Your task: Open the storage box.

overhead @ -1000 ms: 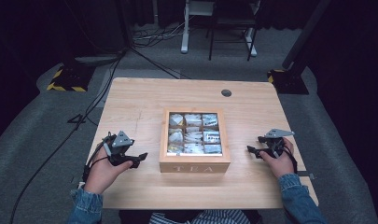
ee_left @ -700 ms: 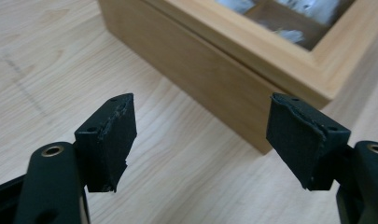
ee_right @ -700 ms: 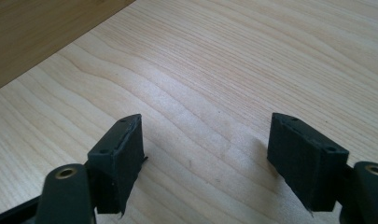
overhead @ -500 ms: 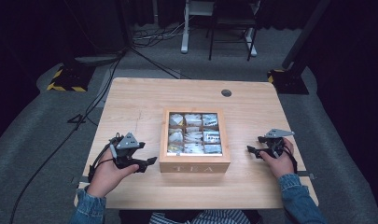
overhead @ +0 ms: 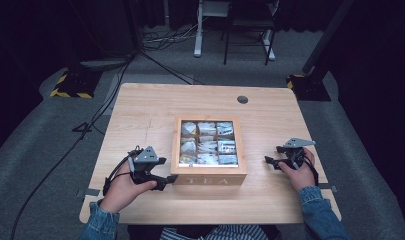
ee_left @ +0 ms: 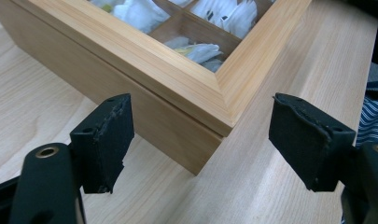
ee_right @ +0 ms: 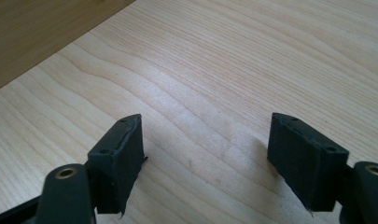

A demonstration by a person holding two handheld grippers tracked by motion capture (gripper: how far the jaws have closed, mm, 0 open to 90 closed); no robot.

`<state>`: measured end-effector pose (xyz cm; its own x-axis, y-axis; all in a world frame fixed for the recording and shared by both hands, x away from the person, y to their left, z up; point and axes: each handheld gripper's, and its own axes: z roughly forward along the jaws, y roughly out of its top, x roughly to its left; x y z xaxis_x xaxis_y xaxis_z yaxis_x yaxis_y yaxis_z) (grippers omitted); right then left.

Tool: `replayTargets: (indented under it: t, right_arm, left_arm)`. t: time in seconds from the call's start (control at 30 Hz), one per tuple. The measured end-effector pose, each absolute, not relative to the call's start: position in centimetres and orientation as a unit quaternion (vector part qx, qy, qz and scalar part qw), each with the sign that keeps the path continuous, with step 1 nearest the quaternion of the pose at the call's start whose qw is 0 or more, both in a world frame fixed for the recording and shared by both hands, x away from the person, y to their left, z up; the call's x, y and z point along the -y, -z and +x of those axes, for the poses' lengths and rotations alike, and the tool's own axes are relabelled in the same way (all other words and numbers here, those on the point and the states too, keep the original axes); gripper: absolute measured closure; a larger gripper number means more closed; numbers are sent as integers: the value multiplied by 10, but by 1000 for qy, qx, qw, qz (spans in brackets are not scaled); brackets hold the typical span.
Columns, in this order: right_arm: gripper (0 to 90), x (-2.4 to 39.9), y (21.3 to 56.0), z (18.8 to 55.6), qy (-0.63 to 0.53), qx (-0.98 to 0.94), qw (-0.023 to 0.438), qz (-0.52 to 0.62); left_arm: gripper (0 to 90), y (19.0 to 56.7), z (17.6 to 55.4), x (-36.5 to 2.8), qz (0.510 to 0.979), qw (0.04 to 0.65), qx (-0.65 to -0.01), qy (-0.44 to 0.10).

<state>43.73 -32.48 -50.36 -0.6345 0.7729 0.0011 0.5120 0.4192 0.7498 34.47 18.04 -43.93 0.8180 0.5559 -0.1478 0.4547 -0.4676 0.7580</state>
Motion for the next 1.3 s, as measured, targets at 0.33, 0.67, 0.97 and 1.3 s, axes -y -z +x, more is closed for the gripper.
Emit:
replayTargets:
  t: [0.33,0.67,0.97,1.3]
  right_arm:
    - [273,325,504,437,-372,-824,175,390]
    - [274,325,504,437,-372,-824,175,390]
    - [273,325,504,437,-372,-824,175,390]
    - [274,325,504,437,-372,-824,176,390]
  left_arm:
    - [257,448,346,-168,866,403,-291,-65]
    - [380,447,346,-170,870,390,-290,-84]
    - [424,440,342,-167,874,382,-284,-100]
    - [404,431,341,-169,863,397,-294,-104]
